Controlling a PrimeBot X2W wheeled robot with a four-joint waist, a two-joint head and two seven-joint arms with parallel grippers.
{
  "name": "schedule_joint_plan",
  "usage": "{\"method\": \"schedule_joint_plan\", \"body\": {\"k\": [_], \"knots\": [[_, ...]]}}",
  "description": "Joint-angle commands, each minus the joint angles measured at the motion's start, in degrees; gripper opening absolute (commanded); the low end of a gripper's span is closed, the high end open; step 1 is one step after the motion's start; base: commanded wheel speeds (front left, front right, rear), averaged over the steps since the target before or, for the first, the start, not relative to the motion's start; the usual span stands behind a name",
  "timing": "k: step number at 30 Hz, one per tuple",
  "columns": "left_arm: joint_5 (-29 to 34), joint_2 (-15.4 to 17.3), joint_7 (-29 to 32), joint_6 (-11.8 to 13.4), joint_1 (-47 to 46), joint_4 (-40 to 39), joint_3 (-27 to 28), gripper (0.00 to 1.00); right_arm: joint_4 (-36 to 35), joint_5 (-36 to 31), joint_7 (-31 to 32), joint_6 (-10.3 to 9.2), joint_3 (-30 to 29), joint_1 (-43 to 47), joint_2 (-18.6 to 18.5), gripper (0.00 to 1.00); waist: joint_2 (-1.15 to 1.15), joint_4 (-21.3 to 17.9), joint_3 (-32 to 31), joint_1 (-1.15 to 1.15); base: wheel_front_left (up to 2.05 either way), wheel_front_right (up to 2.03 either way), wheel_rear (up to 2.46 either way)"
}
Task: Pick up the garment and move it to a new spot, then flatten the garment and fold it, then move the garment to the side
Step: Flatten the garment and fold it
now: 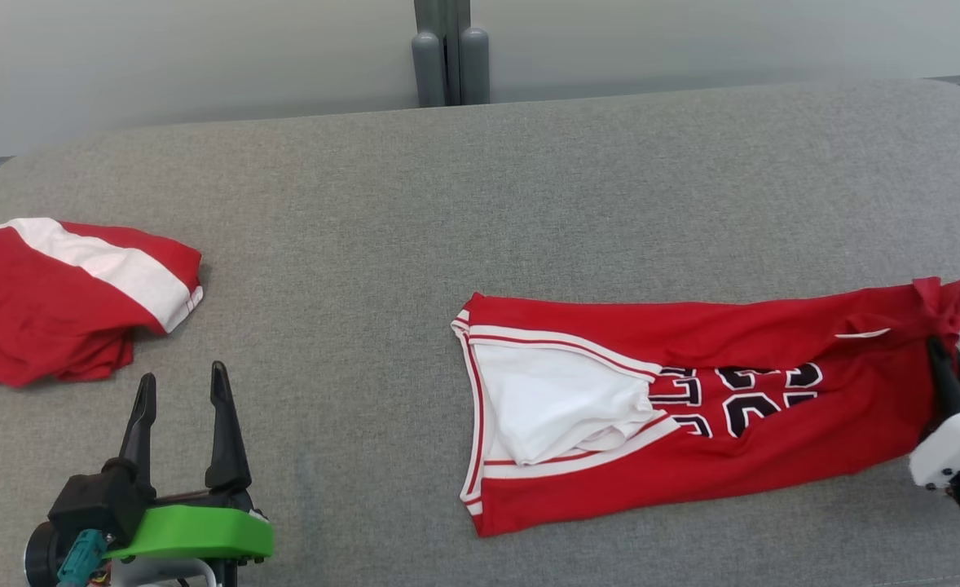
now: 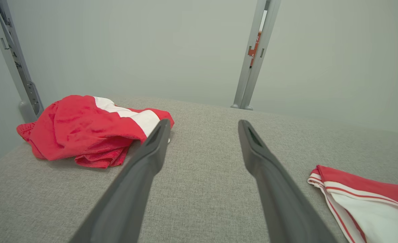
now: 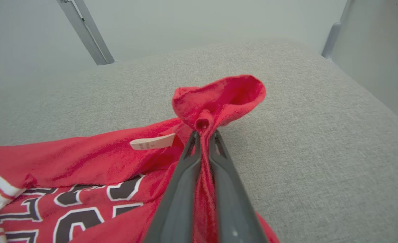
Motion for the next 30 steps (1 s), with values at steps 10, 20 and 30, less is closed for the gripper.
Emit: {"method": "schedule_joint_plan", "body": {"k": [10, 20, 30], "knots": [[-0.29, 0.06, -0.03, 0.22, 1.25, 0.10, -0.07, 1.00, -13.78, -5.47, 0.27, -0.09, 6.29, 2.24, 6.76, 0.00, 0.00, 0.52, -0.45, 0.00, 0.00, 0.00, 0.00], [-0.91, 0.07, -0.03, -0.07, -0.19, 0.95, -0.94, 1.00, -19.08, -8.63, 4.20, -0.09, 14.93, -0.69, 15.19, 0.00, 0.00, 3.37, -0.05, 0.00, 0.00, 0.00, 0.00], [-1.39, 0.07, -0.03, 0.47, -0.84, 1.61, -2.41, 1.00, -12.08, -9.21, 6.16, -0.09, 18.94, -4.17, 22.91, 0.00, 0.00, 6.38, 0.63, 0.00, 0.00, 0.00, 0.00]]}}
